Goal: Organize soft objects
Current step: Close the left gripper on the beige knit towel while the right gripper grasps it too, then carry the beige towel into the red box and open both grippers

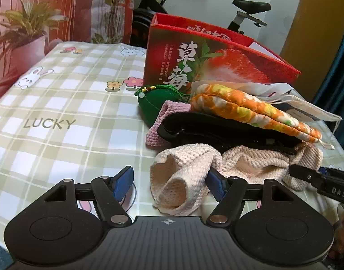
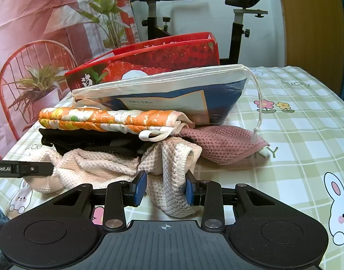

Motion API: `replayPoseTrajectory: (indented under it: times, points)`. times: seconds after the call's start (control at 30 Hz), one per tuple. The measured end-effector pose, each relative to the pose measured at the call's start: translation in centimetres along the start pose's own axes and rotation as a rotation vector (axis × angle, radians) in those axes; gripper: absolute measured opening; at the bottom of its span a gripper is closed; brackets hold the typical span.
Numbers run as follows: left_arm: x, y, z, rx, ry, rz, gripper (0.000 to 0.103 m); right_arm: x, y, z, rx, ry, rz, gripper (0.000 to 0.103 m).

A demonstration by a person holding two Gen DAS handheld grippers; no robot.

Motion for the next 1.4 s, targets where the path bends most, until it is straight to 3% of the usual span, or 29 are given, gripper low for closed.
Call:
replayPoseTrajectory:
  times: [0.1, 0.17, 0.23, 0.37, 0.43, 0.67, 1.03, 1.4]
  points:
    - [0.1, -0.5, 0.6, 0.036, 0.038, 0.010, 0.069, 0.0, -0.1, -0.1, -0.002, -0.008, 0.002, 0.033]
    - [0.2, -0.5, 0.9, 0.085, 0.053, 0.012, 0.055, 0.0, -0.2, -0.1, -0.002, -0.005, 0.003, 0.033]
    - [0.3, -0.2, 0.6, 0.115, 0.034, 0.004, 0.032, 0.0, -0.1, 0.1, -0.005, -0.002, 0.004, 0.030]
    - [0.6, 0.2, -0.4, 0.105, -0.018, -0.017, 0.021, -0.2, 0.5, 0.2, -0.007, -0.004, 0.000, 0.012]
    - [0.5, 0.4, -0.2, 0.105, -0.001, -0.026, 0.015, -0.4, 1.0, 0.0, -0.013, -0.015, -0.009, 0.012]
    - [0.0, 3.0, -0.1, 0.108, -0.010, -0.114, 0.014, -1.4, 3.7, 1.1, -0.045, 0.031, -0.071, 0.011]
    - [-2.5, 9.7, -0.7, 0.122, -0.027, -0.348, 0.014, -5.3, 9.1, 3.8, -0.061, 0.136, -0.241, 0.011]
    - [-9.3, 10.1, -2.2, 0.116, -0.066, -0.373, 0.014, -12.7, 9.0, 3.4, -0.063, 0.182, -0.295, 0.011]
Point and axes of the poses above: each gripper's, at about its wrist camera, not at the fingertips, and y roughly against the way its jaws point, z to its left, x to its underside, the point moved 1 cm from there along -y, roughly the way its jaws point, and after that the axes turned 8 degrees about z, right-handed, at the moved point
